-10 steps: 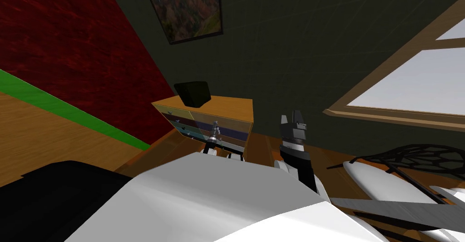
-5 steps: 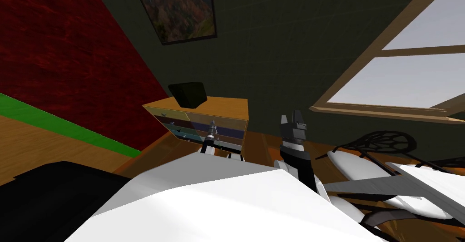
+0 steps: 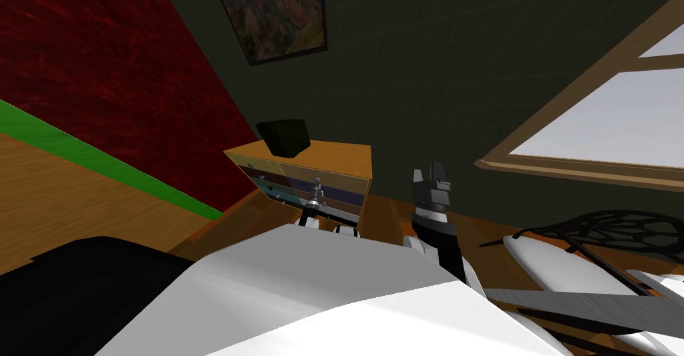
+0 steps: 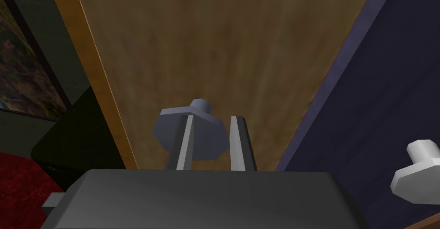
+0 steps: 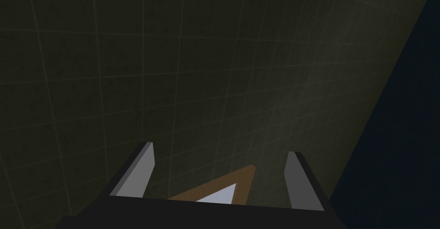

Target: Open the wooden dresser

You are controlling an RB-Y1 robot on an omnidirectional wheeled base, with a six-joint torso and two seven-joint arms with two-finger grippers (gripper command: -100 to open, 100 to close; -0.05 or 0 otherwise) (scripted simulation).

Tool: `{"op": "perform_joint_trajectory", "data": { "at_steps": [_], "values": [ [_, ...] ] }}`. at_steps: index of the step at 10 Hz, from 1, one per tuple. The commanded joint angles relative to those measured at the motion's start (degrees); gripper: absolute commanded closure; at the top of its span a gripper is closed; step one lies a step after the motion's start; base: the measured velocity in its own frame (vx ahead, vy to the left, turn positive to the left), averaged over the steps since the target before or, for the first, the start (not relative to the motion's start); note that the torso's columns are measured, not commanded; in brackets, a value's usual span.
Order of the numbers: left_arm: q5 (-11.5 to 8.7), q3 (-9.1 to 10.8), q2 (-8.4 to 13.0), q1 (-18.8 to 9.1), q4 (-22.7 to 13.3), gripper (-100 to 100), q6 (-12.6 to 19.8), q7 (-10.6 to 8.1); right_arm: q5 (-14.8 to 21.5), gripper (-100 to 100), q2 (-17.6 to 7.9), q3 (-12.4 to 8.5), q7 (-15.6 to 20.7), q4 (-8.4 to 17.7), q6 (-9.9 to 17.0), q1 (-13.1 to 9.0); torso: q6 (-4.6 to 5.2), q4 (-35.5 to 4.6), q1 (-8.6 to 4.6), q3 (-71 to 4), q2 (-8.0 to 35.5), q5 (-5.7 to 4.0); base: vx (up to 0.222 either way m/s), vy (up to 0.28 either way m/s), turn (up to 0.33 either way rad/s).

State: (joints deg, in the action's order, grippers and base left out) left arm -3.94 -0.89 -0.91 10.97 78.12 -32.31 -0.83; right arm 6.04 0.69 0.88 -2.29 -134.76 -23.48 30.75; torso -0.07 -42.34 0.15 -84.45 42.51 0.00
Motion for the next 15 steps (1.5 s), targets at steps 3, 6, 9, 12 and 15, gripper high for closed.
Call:
{"op": "perform_joint_trajectory", "data": {
  "at_steps": [3,6,9,12,15],
  "values": [
    [0.17,-0.54,0.41,0.45,1.8,100,2.53,-0.15,0.0,0,0.0,0.0,0.0,0.01,0.01,-0.02,0.07,-0.01,-0.16,0.01,-0.01,0.0,-0.179,0.035,0.015],
    [0.14,-0.43,3.62,0.33,1.43,-100,2.35,-0.12,0.0,0,0.0,0.0,0.0,0.0,0.0,0.01,0.06,0.18,-0.2,-0.4,-0.66,-0.02,-0.03,0.003,-0.001],
    [0.14,-0.38,7.07,0.2,1.23,-100,2.62,-0.09,0.0,0,0.0,0.0,0.0,0.0,0.0,0.02,0.07,0.06,-0.14,-0.13,-0.24,0.0,0.023,-0.003,0.001],
    [0.03,-0.05,8.79,-0.57,1.5,-100,4.02,0.09,0.0,0,0.0,0.0,0.0,0.0,0.0,0.01,0.07,0.05,-0.16,-0.11,-0.2,-0.01,0.053,-0.012,-0.001],
    [-0.07,0.15,5.98,-0.98,2.28,-100,4.68,0.2,0.0,0,0.0,0.0,0.0,-0.01,-0.01,0.03,0.07,0.11,-0.15,-0.23,-0.37,0.0,0.128,-0.018,-0.001]
  ]
}}
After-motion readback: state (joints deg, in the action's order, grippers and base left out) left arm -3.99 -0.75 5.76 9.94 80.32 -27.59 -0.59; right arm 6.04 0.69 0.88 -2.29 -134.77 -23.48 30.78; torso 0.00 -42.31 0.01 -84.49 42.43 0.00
